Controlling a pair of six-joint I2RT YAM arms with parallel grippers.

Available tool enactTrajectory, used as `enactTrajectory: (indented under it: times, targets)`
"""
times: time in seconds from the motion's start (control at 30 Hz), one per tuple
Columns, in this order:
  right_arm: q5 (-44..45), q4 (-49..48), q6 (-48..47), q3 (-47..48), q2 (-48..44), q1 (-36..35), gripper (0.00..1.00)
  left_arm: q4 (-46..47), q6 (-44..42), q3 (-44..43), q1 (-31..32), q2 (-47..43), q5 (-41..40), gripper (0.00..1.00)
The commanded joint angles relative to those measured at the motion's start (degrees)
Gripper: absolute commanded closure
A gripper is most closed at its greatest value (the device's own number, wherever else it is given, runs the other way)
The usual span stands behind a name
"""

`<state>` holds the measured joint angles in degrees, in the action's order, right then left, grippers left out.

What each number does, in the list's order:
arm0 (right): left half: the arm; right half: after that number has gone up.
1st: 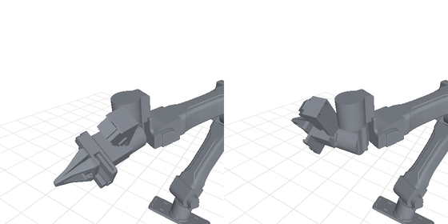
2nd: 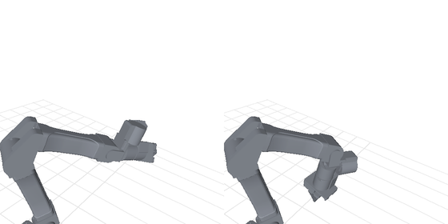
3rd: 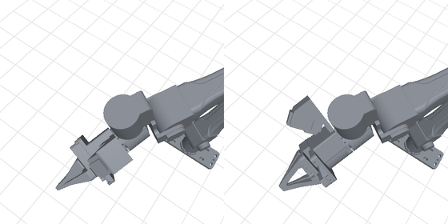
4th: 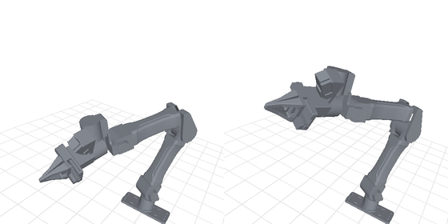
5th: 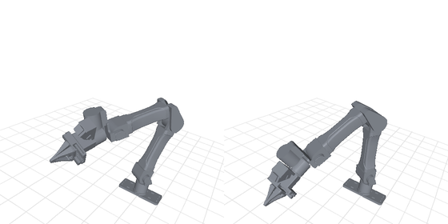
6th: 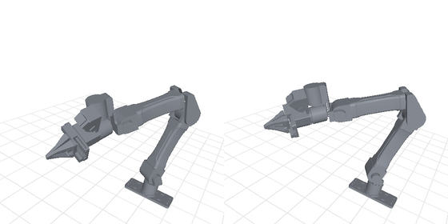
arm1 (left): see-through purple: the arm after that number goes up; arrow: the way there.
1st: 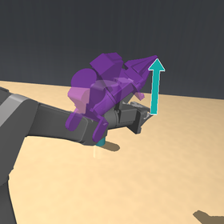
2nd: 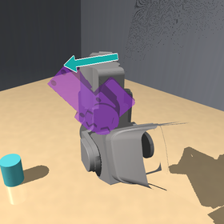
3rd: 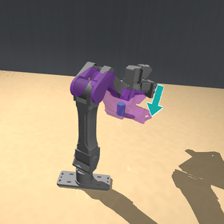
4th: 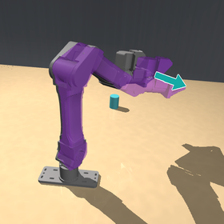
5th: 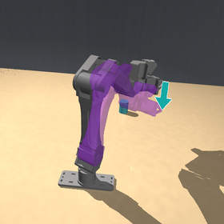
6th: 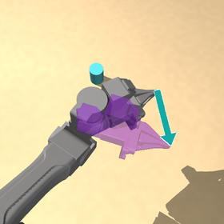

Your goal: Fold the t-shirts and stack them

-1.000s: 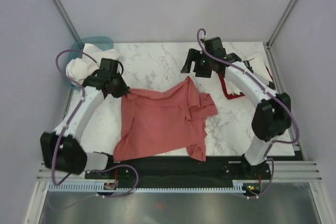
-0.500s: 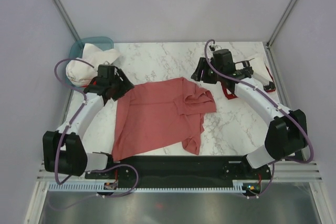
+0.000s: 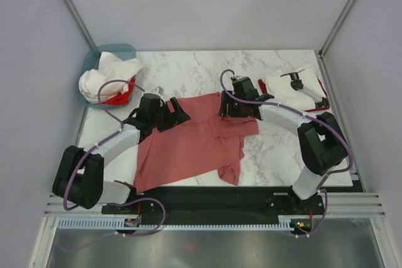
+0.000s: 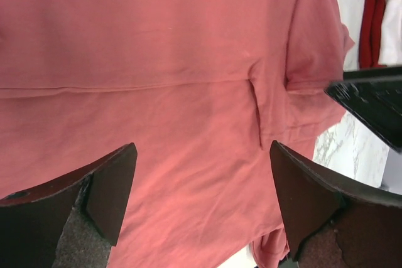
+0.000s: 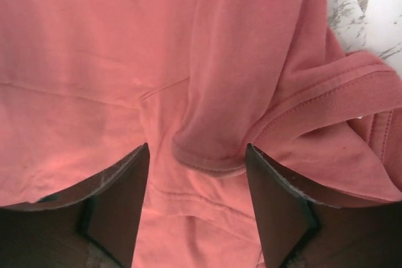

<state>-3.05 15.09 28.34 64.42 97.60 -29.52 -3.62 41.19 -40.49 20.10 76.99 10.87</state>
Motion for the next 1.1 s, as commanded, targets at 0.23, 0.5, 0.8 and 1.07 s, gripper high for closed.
enactTrajectory:
  times: [0.23, 0.5, 0.8, 1.07]
  targets:
    - [6.8, -0.2, -1.6, 3.7, 3.6, 0.0, 0.58, 4.8, -3.8, -5.1, 8.1, 5.8, 3.2, 0.12]
    - [14.0, -0.7, 3.0, 0.8, -1.8, 6.7, 1.00, 1.6, -4.5, -12.0, 14.5, 14.7, 6.4, 0.17]
    - [10.2, -6.3, 5.7, -5.6, -5.1, 11.6, 0.99, -2.0, -6.9, -18.5, 20.5, 22.2, 1.8, 0.21]
    - [9.9, -6.5, 6.6, -6.2, -5.2, 12.6, 1.00, -5.3, -6.5, -21.7, 22.0, 26.8, 1.3, 0.41]
